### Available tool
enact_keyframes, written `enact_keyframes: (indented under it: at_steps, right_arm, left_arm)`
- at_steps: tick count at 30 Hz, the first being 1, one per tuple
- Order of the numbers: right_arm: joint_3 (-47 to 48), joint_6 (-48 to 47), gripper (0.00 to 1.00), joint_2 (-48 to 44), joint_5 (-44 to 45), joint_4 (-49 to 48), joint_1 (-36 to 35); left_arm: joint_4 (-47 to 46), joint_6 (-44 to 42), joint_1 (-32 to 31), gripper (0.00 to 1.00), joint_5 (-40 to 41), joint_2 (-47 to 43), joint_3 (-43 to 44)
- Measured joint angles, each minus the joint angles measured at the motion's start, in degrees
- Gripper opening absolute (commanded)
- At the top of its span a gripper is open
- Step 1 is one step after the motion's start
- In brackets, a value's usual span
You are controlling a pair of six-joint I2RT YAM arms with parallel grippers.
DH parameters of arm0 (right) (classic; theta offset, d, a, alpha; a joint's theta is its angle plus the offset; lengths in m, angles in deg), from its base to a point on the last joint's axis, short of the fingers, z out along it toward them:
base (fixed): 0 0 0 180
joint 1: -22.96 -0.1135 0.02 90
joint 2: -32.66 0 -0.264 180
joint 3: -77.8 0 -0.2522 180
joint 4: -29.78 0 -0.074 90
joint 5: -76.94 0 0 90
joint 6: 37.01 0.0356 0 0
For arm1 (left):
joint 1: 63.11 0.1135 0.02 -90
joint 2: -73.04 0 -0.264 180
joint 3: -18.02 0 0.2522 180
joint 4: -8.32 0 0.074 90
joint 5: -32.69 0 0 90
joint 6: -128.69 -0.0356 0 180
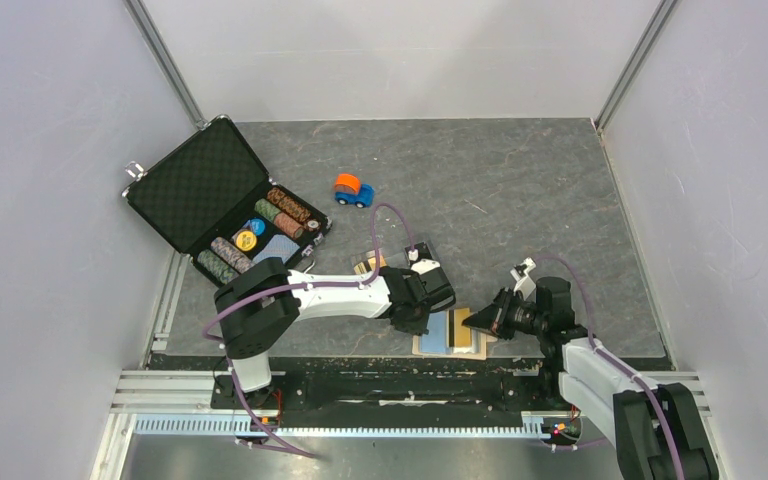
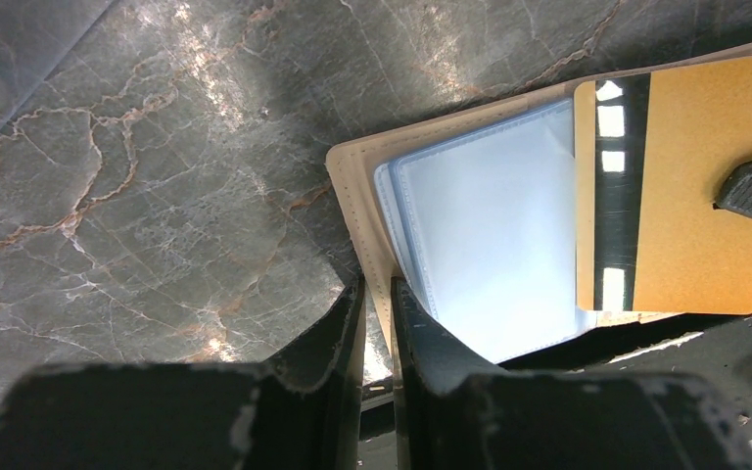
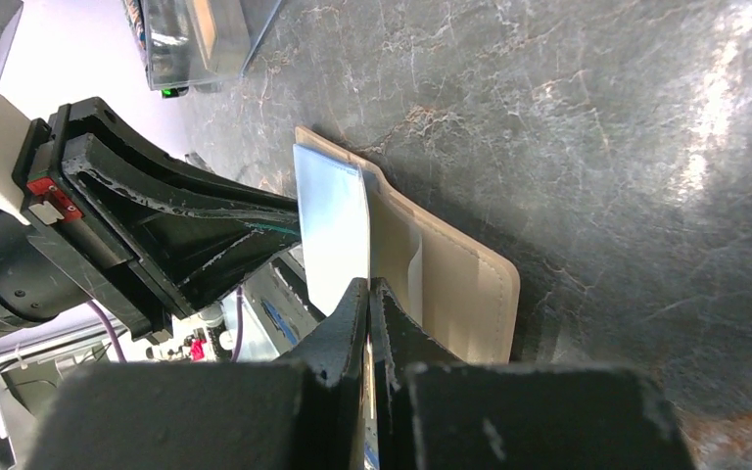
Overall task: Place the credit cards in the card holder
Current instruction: Insert the credit card into the card holder.
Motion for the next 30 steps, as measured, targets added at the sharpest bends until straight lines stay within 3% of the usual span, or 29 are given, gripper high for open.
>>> enact_keyframes:
  at_steps: [15, 30]
  right_arm:
    - [0.00, -5.68, 0.00, -0.22, 0.13, 5.68, -0.24]
    - [0.00, -0.48, 0.00, 5.44, 1.53, -3.10, -6.86]
  left_arm:
    - [0.94, 0.02, -0.04, 0.20, 0.00, 0.59, 0.87]
    - [1.03, 0.02, -0.04, 0.20, -0.02, 0.66, 0.96]
